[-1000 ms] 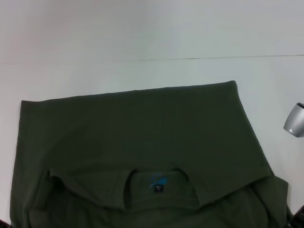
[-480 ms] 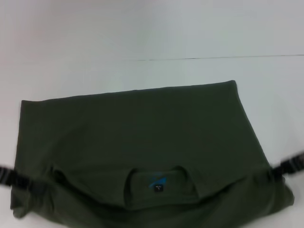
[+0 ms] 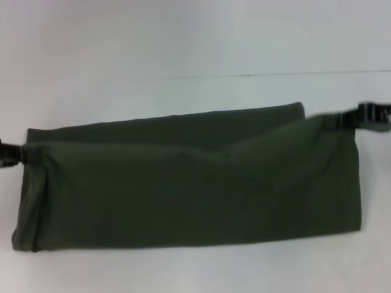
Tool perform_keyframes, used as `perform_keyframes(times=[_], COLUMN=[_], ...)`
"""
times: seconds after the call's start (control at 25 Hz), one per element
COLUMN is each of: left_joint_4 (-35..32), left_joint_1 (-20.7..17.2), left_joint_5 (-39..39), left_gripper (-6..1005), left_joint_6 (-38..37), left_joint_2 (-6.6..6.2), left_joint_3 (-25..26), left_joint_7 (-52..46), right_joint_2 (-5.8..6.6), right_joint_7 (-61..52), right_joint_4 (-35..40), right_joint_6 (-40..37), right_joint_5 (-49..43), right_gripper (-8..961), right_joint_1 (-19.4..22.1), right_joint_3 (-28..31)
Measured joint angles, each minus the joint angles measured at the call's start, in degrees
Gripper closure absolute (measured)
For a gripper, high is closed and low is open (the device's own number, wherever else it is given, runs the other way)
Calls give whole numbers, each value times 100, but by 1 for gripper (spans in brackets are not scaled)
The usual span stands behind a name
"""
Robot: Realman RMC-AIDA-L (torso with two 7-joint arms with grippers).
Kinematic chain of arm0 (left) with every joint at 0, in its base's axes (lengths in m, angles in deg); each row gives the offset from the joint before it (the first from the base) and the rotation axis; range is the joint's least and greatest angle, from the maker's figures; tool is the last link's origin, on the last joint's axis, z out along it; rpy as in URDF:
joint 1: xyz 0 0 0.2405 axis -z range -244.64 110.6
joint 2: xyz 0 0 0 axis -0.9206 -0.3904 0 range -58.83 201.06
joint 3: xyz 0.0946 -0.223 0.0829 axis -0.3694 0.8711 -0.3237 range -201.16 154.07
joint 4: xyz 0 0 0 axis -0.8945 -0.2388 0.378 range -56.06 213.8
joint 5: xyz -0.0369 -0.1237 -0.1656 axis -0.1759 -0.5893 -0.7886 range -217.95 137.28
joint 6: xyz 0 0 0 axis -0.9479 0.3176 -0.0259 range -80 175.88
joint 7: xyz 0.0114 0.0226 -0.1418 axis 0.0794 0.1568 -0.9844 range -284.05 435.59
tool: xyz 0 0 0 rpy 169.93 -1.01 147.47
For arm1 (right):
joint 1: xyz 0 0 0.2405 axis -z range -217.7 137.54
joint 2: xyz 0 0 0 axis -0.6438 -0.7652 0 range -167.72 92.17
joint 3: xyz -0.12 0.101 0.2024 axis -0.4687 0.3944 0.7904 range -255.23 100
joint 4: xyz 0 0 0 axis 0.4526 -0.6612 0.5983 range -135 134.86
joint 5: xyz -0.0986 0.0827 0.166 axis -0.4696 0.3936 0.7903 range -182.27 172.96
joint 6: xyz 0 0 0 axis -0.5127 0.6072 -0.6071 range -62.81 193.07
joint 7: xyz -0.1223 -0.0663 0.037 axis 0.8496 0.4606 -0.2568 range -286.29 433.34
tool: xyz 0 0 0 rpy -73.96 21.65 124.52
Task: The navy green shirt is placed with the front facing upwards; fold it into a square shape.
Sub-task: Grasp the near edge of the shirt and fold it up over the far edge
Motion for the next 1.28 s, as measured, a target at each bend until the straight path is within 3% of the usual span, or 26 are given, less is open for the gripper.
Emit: perform_keyframes(times=[0.32,0.44,0.68,0.96,1.28], left_joint_4=[327,510,695,776,987], left_joint_1=[-201,-263,-256,-255,-199], left_joint_5=[-772,-1094,-1274,-1425,-1664], left_gripper=[935,935,935,936,936], left_joint_6=[1205,1629,2370,2991,3649], left_joint_2=[257,392,629,786,936], left_joint_3=[-30,-47,-135,-148,-262], left_joint_7=[80,245,454,616,873], right_joint_2=[-335,-584,-929,-1009,-1188], right_joint_7=[178,422,845,1021,1044], right_joint_4=[-235,-281,-342,-666,-755], right_joint_6=[1621,2141,2913,3738,4362], right_joint_5=[360,647,961,1086,1102], right_gripper=[908,908,904,892,878], right_joint_1=[-38,-40,-71,-244,-316], right_joint_3=[-61,-74,-81,-335,-487])
